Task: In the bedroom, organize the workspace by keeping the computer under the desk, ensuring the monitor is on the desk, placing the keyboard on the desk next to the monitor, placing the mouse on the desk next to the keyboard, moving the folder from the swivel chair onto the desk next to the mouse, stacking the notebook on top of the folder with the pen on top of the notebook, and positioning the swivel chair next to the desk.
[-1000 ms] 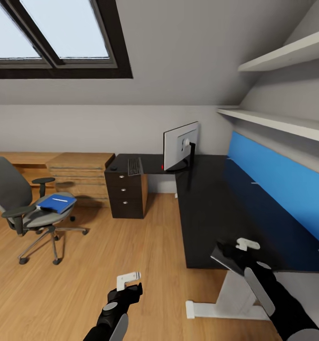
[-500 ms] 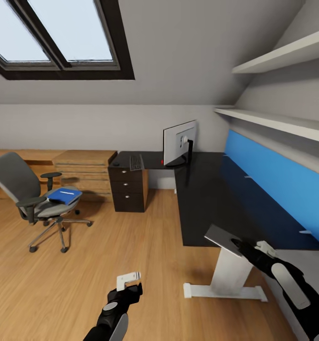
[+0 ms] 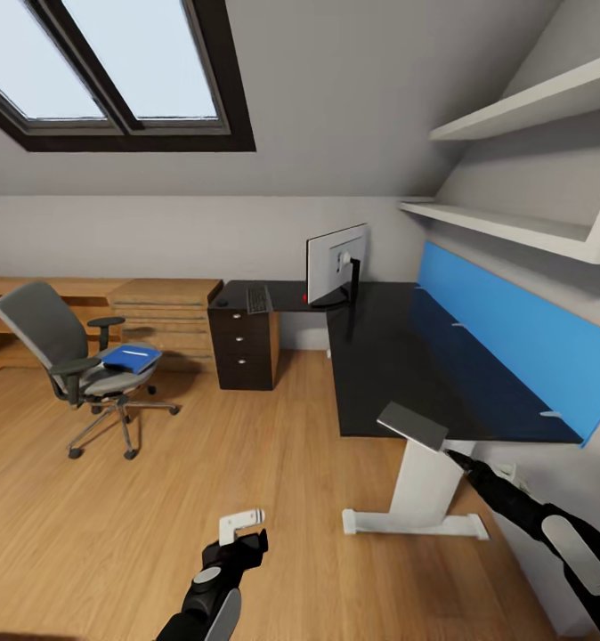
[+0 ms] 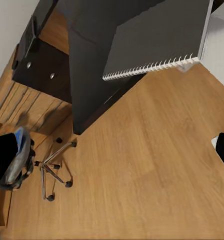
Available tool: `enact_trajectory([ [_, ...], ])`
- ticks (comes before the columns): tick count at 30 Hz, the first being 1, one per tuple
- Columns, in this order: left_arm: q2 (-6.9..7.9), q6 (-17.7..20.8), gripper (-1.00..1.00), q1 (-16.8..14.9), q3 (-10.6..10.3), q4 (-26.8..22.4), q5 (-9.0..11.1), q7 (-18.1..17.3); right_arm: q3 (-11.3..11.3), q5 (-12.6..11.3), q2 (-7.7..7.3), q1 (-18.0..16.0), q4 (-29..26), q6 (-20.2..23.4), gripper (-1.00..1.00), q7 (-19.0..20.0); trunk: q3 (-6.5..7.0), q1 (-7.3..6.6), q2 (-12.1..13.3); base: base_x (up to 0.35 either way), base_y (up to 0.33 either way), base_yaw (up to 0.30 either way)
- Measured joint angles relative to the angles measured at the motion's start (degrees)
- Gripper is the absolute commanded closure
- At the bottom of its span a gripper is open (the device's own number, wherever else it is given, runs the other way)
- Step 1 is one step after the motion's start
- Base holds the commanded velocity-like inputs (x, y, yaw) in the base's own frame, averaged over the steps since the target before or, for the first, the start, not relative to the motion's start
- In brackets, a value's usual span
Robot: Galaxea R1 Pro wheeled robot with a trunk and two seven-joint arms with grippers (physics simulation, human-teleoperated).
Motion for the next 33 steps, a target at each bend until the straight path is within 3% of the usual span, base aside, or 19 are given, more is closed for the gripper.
enact_trajectory([
  [6, -0.06, -5.25, -1.0, 0.0, -0.3, -0.94, 0.19, -0.18, -5.72, -0.04, -0.16, 0.01, 5.33, -0.15, -1.0, 8.2, -0.35, 0.43, -0.79, -0.021, 0.0, 0.0],
  [14, -0.11, -7.38, -1.0, 0.0, -1.18, -1.08, 0.29, 0.01, -11.93, -0.12, 0.05, 0.02, 7.47, -0.2, -1.0, 10.52, -1.79, 2.18, -4.0, -0.003, 0.0, 0.0],
  [18, -0.11, -7.46, -1.0, 0.0, -1.22, -1.06, 0.29, 0.03, -12.25, -0.04, 0.24, 0.02, 7.34, -0.52, -1.0, 10.7, -2.51, 3.06, -5.61, 0.0, 0.0, 0.0],
  [22, -0.11, -7.49, -1.0, 0.0, -1.28, -1.06, 0.31, 0.07, -12.36, 0.14, 0.35, 0.0, 7.37, -0.89, -1.0, 8.33, -3.23, 3.94, -7.21, 0.0, 0.0, 0.0],
  [27, -0.11, -7.49, -1.0, 0.0, -1.3, -1.0, 0.3, 0.11, -12.29, -0.08, 0.93, -0.08, 6.86, -2.75, -1.0, 1.78, -4.13, 5.04, -9.22, 0.0, 0.0, 0.0],
  [30, -0.11, -7.49, -1.0, 0.0, -1.31, -0.98, 0.3, 0.12, -12.29, -0.19, 2.94, -0.13, 5.01, -5.85, -1.0, -2.56, -4.67, 5.7, -10.42, 0.0, 0.0, 0.0],
  [33, -0.11, -7.49, -1.0, -0.01, -1.31, -0.97, 0.24, 0.13, -12.86, -0.19, 6.54, -0.15, 2.15, -11.46, -1.0, -6.58, -5.21, 6.36, -11.63, 0.0, 0.0, 0.0],
])
